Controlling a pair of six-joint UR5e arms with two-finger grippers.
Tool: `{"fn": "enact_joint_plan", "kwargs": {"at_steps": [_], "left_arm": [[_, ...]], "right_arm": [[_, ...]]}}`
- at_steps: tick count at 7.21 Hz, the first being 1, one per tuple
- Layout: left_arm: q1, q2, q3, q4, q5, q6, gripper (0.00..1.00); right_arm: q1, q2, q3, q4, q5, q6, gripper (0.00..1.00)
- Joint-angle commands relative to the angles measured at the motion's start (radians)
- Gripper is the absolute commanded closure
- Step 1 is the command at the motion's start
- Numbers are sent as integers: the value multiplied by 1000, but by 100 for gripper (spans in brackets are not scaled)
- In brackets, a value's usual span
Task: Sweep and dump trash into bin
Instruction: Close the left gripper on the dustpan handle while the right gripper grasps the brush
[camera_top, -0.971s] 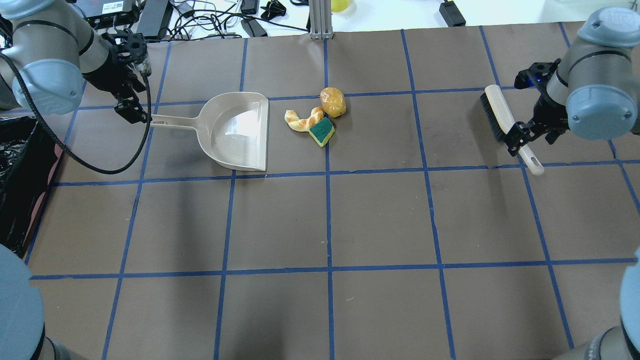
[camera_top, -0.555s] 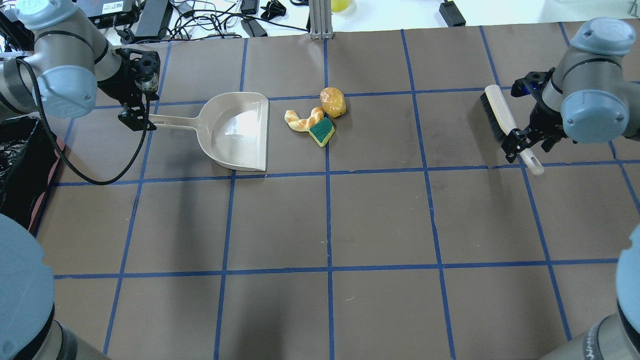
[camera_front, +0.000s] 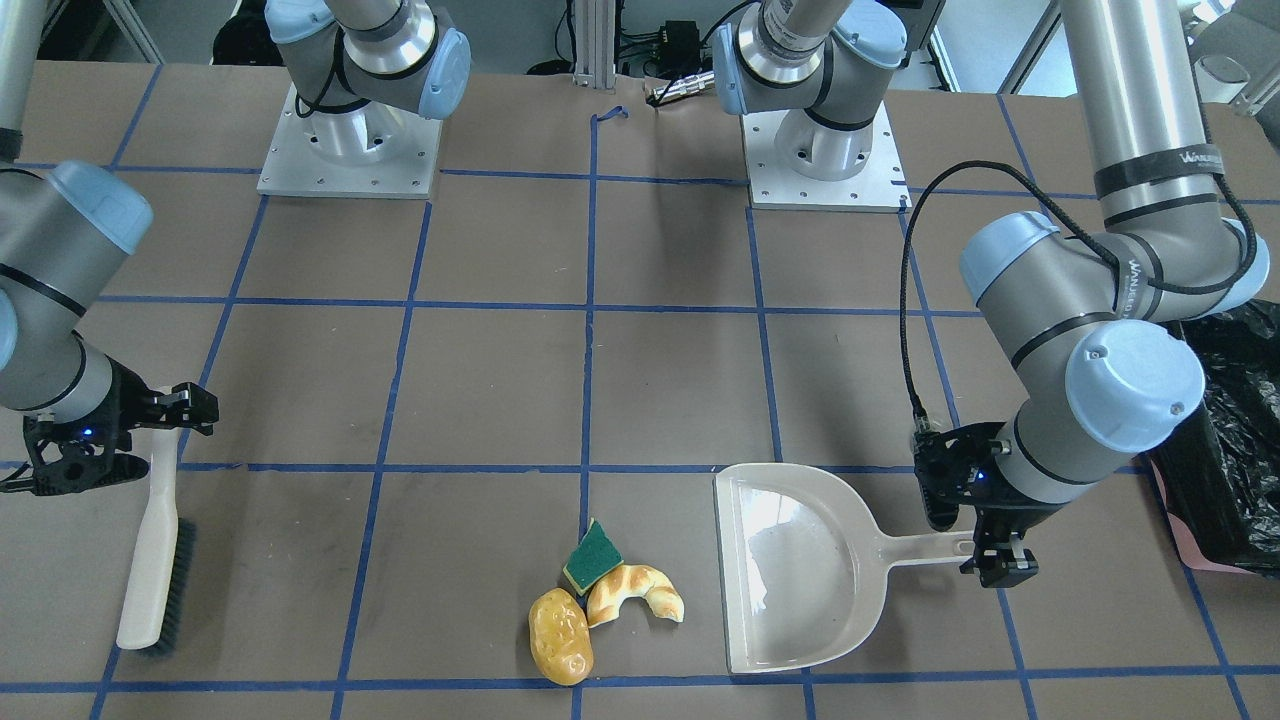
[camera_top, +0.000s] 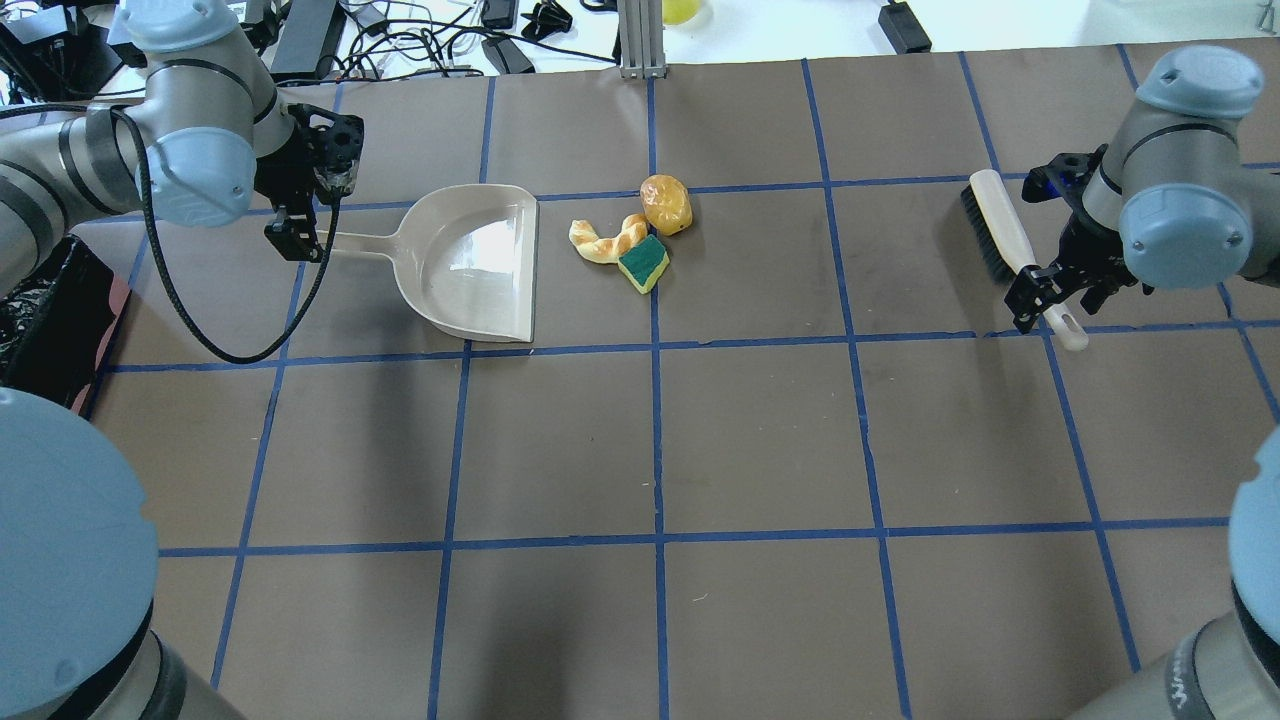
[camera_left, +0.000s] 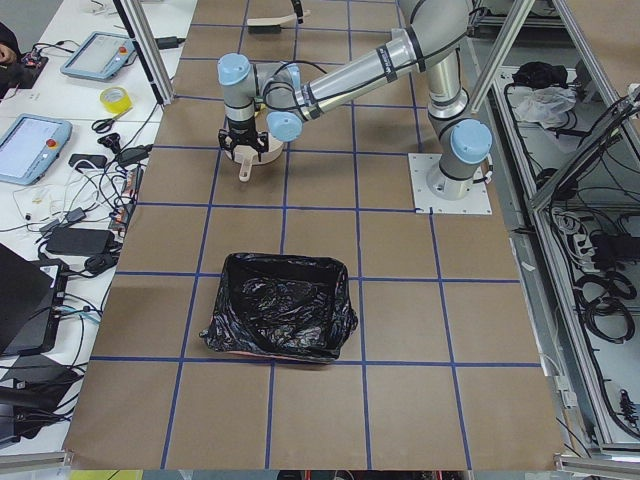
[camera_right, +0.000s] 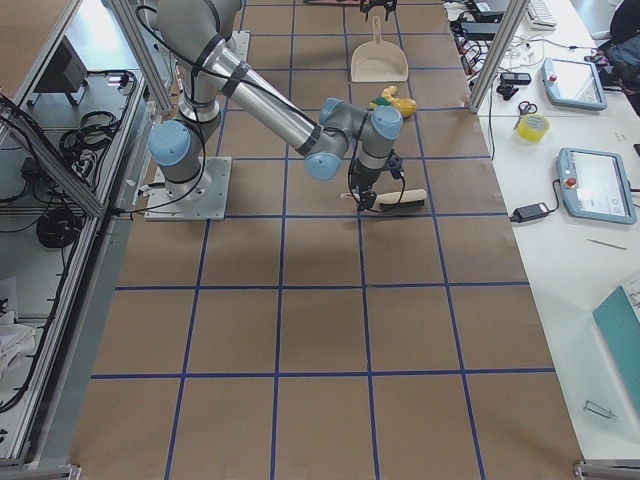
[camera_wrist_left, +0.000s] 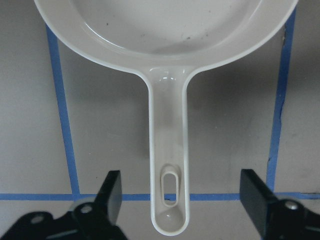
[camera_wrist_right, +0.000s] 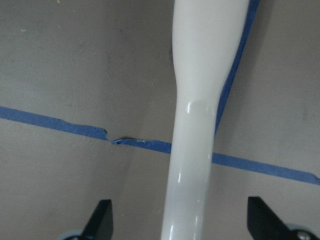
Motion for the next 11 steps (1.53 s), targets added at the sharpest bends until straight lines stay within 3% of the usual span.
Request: {"fn": "enact_joint_plan", "kwargs": {"at_steps": [1, 3, 4, 5, 8, 11], "left_arm": [[-2, -13, 2, -5, 13, -41, 13], [-2, -24, -9, -1, 12, -85, 0], [-2, -41, -10, 7, 13, -85, 0], [-2, -47, -9, 7, 13, -85, 0], [-2, -47, -15, 5, 13, -147, 0], [-2, -52, -13, 7, 12, -138, 10]], "right_arm": [[0, 1, -2, 1, 0, 16, 47], [0, 2, -8, -1, 1, 31, 68], [0, 1, -8, 4, 6, 46, 94], [0, 1, -9, 13, 7, 46, 100], [10, -7, -26, 23, 15, 100, 100], [96, -1, -107, 89, 72, 206, 100]]}}
